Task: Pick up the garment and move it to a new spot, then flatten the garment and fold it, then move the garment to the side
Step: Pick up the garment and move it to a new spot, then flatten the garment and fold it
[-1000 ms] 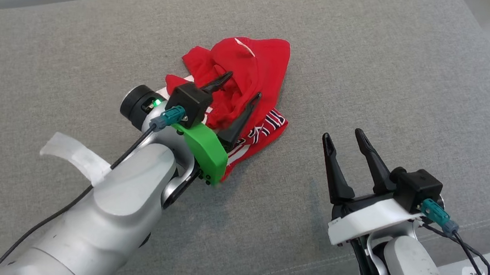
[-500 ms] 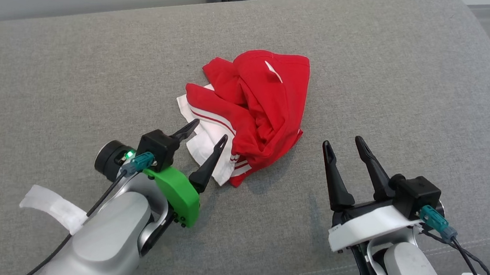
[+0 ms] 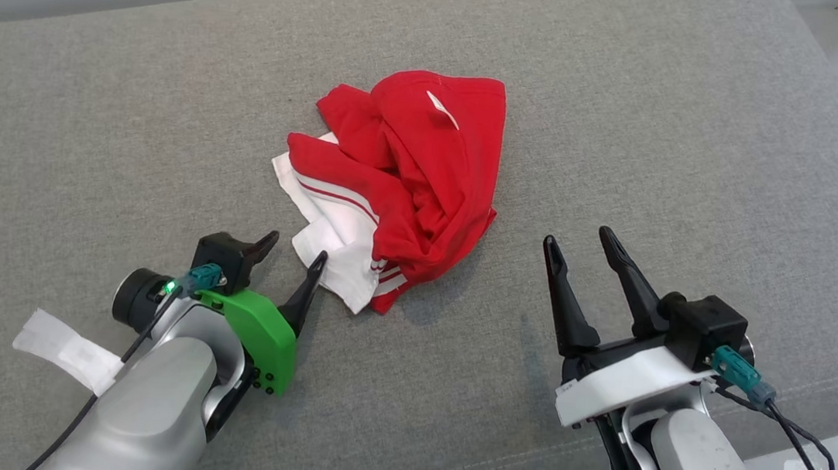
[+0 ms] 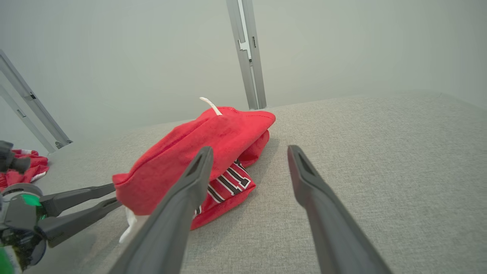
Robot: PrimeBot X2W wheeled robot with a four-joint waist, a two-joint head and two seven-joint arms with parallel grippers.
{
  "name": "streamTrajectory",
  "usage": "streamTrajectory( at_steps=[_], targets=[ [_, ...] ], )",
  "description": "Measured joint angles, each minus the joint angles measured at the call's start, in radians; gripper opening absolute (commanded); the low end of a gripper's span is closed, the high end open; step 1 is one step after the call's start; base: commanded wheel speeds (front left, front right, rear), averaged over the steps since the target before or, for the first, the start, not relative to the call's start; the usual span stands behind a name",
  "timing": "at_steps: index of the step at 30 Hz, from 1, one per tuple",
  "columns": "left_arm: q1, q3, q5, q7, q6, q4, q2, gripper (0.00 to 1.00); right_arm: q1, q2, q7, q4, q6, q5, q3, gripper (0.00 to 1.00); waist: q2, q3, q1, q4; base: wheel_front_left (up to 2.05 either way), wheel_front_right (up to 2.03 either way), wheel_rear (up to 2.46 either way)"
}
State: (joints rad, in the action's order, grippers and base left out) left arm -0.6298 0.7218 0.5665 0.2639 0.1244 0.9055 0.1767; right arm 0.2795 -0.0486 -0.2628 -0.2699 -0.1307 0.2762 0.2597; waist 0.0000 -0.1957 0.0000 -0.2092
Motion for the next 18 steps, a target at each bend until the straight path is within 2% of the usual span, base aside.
streamTrajectory(
  at_steps=[12,15,18],
  targets=[
    [-0.065,0.066,0.016,-0.030,0.003,0.141,-0.029,1.00,0.007,-0.001,0.000,-0.002,0.000,0.002,0.000,1.00,0.0000,-0.017,0.0000,-0.043,0.00,0.00,0.00],
    [-0.074,0.089,0.033,-0.034,0.003,0.154,-0.039,0.00,0.008,0.000,0.000,-0.002,0.000,0.002,0.000,1.00,0.0000,-0.014,0.0000,-0.041,0.00,0.00,0.00],
    [-0.079,0.110,0.050,-0.033,0.003,0.156,-0.045,0.00,0.008,0.000,0.000,-0.002,0.000,0.000,0.000,1.00,0.0000,-0.010,0.0000,-0.035,0.00,0.00,0.00]
  ],
)
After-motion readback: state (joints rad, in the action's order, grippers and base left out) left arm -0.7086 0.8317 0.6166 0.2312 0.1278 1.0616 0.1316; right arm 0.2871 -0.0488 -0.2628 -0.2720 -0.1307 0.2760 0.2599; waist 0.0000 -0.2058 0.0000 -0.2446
